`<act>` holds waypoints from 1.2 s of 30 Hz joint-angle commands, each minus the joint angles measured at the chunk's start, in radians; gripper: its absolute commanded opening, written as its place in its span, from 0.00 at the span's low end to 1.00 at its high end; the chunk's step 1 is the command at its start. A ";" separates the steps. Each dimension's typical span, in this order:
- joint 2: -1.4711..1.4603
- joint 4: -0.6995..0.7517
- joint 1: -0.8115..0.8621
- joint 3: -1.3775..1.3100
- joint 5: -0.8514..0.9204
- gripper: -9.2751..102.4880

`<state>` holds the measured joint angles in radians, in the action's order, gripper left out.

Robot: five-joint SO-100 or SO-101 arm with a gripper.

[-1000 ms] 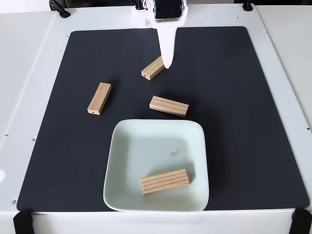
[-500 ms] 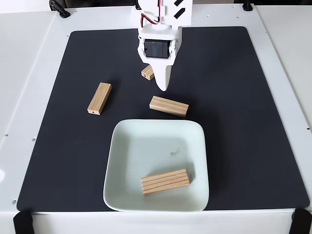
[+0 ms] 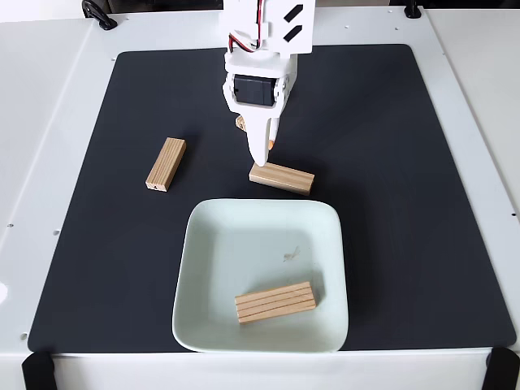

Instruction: Pick up the wooden block and place them on the plate.

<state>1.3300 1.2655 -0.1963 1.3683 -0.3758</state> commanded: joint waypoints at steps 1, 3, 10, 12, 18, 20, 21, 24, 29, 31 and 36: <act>0.011 0.012 -0.008 -0.038 -0.008 0.25; 0.011 0.012 -0.005 -0.038 -0.008 0.25; -0.006 0.014 -0.002 -0.037 -0.009 0.25; -0.008 0.014 0.000 -0.028 -0.009 0.25; -0.008 0.011 0.000 0.029 -0.009 0.26; -0.008 0.011 0.000 0.026 -0.009 0.26; -0.008 0.011 0.000 0.026 -0.009 0.26; -0.028 0.011 -0.002 0.023 -0.011 0.26; -0.072 0.012 0.000 -0.031 -0.011 0.26; -0.089 0.012 0.000 -0.060 -0.011 0.26; -0.106 0.012 0.000 -0.080 -0.011 0.26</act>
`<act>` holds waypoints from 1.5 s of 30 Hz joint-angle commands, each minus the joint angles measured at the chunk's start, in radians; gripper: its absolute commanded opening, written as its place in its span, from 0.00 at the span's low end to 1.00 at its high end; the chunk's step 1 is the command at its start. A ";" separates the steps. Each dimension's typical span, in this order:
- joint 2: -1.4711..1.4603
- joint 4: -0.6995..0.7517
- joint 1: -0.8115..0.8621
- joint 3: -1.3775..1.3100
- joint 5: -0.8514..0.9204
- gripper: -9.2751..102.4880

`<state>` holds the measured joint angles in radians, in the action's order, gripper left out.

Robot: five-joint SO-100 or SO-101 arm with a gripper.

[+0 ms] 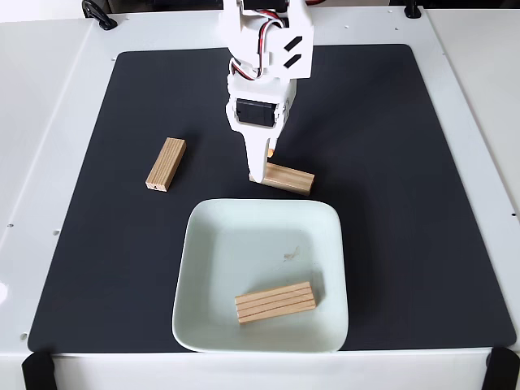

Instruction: Pick up the wooden block and place them on the plate.

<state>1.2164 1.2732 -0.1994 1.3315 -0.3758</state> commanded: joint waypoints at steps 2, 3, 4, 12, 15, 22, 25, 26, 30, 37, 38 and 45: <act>0.006 0.005 0.003 -0.043 -0.011 0.26; 0.006 0.005 0.003 -0.043 -0.011 0.26; 0.006 0.005 0.003 -0.043 -0.011 0.26; 0.005 0.005 0.003 -0.043 -0.011 0.26; 0.003 0.003 0.003 -0.043 -0.014 0.26; 0.003 -0.003 0.000 -0.043 -0.066 0.26; 0.002 -0.006 0.000 -0.043 -0.066 0.26; -0.006 -0.008 0.000 -0.044 -0.066 0.26; -0.051 0.005 0.002 -0.098 -0.067 0.26; -0.067 0.005 0.002 -0.138 -0.094 0.26; -0.067 0.005 0.002 -0.138 -0.094 0.26; -0.071 0.005 -0.009 -0.137 -0.095 0.26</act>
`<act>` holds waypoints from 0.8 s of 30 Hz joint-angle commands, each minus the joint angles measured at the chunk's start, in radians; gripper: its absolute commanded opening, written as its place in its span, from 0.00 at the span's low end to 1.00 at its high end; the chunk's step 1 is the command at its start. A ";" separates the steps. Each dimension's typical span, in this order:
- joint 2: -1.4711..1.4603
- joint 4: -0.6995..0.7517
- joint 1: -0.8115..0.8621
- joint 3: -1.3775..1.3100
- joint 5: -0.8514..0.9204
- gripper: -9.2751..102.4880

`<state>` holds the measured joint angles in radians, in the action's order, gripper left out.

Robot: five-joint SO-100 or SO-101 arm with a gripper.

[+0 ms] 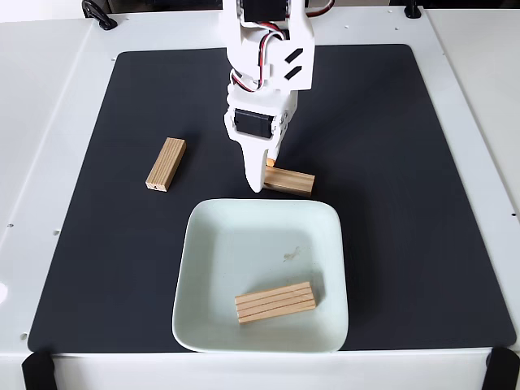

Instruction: Pick up the wooden block and place them on the plate.

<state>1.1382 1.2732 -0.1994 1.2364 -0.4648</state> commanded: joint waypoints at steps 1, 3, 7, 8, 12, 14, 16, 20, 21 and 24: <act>0.008 0.005 -0.011 -0.040 -0.006 0.26; 0.006 0.005 -0.011 -0.040 -0.006 0.26; 0.005 0.005 -0.012 -0.040 -0.006 0.26; 0.003 0.003 -0.012 -0.034 -0.006 0.26; -0.017 0.000 -0.011 -0.014 -0.006 0.26; -0.017 -0.003 -0.011 -0.015 -0.006 0.26; -0.017 -0.006 -0.011 -0.015 -0.006 0.26; -0.018 -0.002 -0.012 -0.015 -0.006 0.26; -0.018 -0.002 -0.012 -0.015 -0.006 0.25; -0.018 -0.005 -0.012 -0.015 -0.006 0.25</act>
